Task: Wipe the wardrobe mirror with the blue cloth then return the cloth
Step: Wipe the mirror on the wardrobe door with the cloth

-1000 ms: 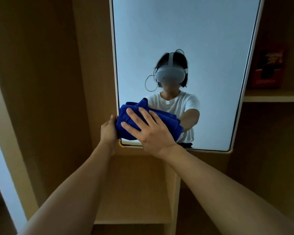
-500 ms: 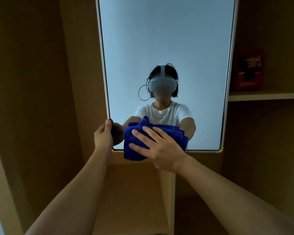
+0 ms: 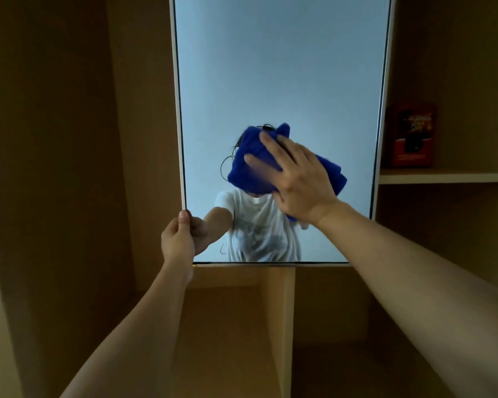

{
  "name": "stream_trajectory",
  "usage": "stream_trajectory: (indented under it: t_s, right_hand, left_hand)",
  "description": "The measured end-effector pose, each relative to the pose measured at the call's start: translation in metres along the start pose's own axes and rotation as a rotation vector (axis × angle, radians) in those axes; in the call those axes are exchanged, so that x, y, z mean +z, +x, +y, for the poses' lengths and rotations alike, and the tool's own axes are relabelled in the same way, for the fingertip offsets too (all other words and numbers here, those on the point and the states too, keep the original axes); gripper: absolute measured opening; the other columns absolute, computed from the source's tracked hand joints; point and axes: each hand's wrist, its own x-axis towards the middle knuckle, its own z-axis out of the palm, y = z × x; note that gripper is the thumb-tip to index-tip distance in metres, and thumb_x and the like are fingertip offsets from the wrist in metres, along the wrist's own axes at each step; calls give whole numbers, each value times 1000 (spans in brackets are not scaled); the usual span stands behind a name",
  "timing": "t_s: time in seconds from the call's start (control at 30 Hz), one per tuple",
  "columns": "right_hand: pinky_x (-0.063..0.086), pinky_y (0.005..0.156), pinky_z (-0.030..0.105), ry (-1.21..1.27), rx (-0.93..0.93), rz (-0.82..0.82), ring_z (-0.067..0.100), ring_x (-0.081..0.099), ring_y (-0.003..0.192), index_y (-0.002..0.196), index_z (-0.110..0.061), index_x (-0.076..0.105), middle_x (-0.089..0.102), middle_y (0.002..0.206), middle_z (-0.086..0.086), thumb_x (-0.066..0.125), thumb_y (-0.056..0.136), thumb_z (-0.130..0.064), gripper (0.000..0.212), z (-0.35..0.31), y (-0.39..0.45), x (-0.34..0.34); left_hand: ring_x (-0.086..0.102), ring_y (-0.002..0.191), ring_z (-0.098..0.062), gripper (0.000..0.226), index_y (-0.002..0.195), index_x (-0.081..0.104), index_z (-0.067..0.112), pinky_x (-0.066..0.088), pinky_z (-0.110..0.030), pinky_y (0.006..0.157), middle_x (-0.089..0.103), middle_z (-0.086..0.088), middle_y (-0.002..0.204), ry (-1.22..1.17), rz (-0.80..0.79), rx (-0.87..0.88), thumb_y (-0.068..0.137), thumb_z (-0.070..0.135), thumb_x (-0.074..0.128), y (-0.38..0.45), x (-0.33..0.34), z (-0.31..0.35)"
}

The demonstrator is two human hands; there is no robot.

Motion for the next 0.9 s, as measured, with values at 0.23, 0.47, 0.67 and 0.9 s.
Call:
stream_trajectory:
  t_s: [0.23,0.47,0.67,0.9]
  right_hand:
    - [39,99,48,41,237,6,39,40,129,142,-23,43,32,151,16,66,74,-10,74,10,65,-20]
    - [46,93,54,90,162,35,43,47,122,138,-22,49,41,146,18,71,68,-14,74,-22,22,3]
    - [37,105,54,240,88,-90,41,40,130,142,-26,42,35,150,14,61,78,-18,67,-87,-39,22]
    - [35,105,49,249,-3,-182,35,35,135,145,-29,36,31,153,10,57,84,-22,65,-113,-95,32]
  left_hand:
    - [51,77,-3,28,100,63,19,36,-28,82,59,9,82,-7,4,20,98,39,43,0,-1,-3]
    - [52,100,-13,30,108,63,22,39,-30,87,60,8,92,-6,7,-14,97,43,43,-1,0,-5]
    - [59,103,-19,36,109,63,18,48,-40,94,65,-1,106,48,-48,9,98,43,39,-2,-5,-3]
    - [57,108,-21,37,112,61,16,46,-35,89,63,-2,110,101,-21,56,99,42,39,-1,-8,-6]
